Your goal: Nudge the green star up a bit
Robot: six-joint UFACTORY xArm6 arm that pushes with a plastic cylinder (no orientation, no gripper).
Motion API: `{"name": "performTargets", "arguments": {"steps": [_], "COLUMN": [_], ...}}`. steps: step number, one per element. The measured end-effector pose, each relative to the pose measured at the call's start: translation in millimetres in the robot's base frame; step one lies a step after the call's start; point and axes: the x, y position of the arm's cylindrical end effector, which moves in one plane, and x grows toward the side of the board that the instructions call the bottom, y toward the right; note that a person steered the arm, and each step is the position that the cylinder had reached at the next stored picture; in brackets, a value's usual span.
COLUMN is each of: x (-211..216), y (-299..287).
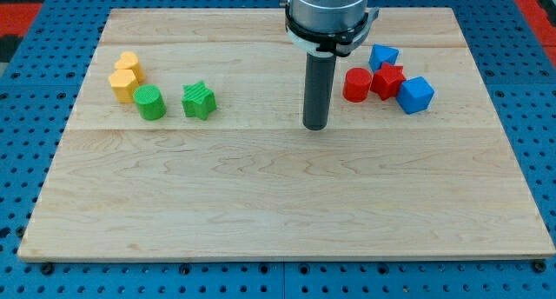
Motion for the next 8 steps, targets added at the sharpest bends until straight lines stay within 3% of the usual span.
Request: {"name": "performTargets", "arguments": {"steps": [5, 7, 8], "x": [-3, -5, -10], "y": [-24, -132, -156]}}
